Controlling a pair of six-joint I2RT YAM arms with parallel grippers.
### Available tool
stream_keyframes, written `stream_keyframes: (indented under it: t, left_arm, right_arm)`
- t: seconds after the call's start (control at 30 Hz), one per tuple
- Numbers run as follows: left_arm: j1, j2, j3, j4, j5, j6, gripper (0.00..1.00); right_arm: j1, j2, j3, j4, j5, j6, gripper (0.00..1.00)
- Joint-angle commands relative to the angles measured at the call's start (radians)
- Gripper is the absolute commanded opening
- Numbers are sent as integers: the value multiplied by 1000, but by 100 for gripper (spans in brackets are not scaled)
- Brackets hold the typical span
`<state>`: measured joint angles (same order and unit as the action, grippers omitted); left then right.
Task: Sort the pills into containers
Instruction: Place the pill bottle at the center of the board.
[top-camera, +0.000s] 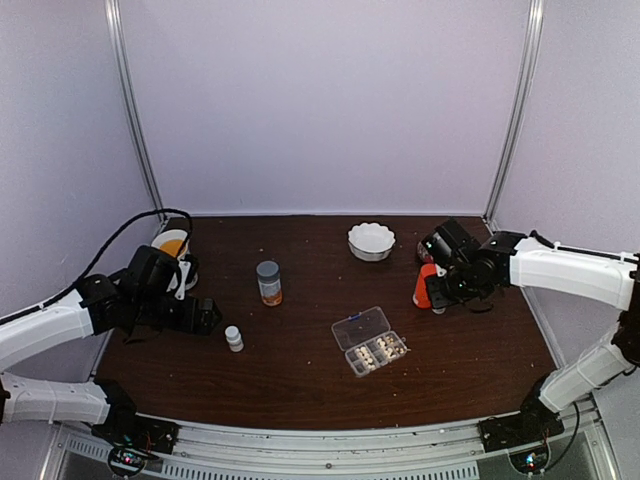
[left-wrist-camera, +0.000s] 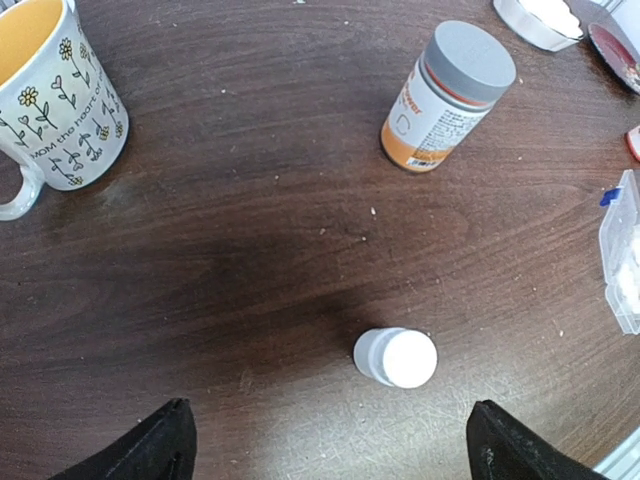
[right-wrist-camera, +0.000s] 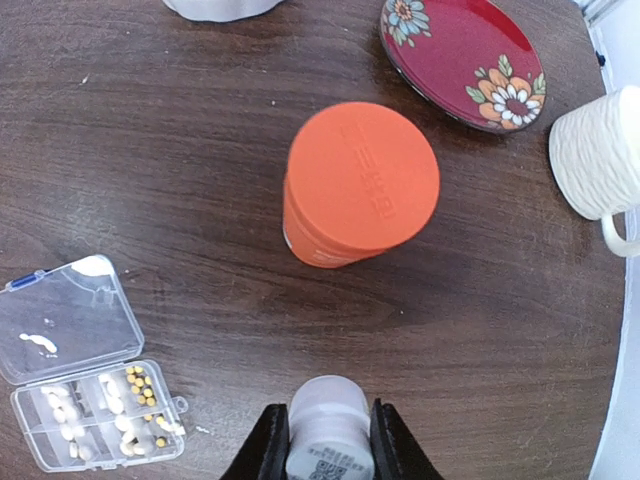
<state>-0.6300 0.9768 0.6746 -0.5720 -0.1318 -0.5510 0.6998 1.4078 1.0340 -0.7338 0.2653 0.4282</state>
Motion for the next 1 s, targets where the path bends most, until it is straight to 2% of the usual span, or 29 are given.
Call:
stream_keyframes:
  t: [0.0,0.4,0.5,0.67,0.97]
  left_arm:
    - [6,-47,-33,90,48,-12,98]
    - [4,-6,-65,148,215,4,92]
    - [4,-4,-79,169,233,18,92]
    - [3,26,-74,148,222,26,92]
    - [-25,84,-41,81,148,30,87]
  right_arm:
    - [-59,-56,-93,99,8,23,11]
    - [-219,70,-207,321,-81,43,14]
    - [-229,110,-201,335,-80,39,22]
    - [-230,129,-195,337,-84,28,45]
    - [-230,46,-170,267,-54,-5,58]
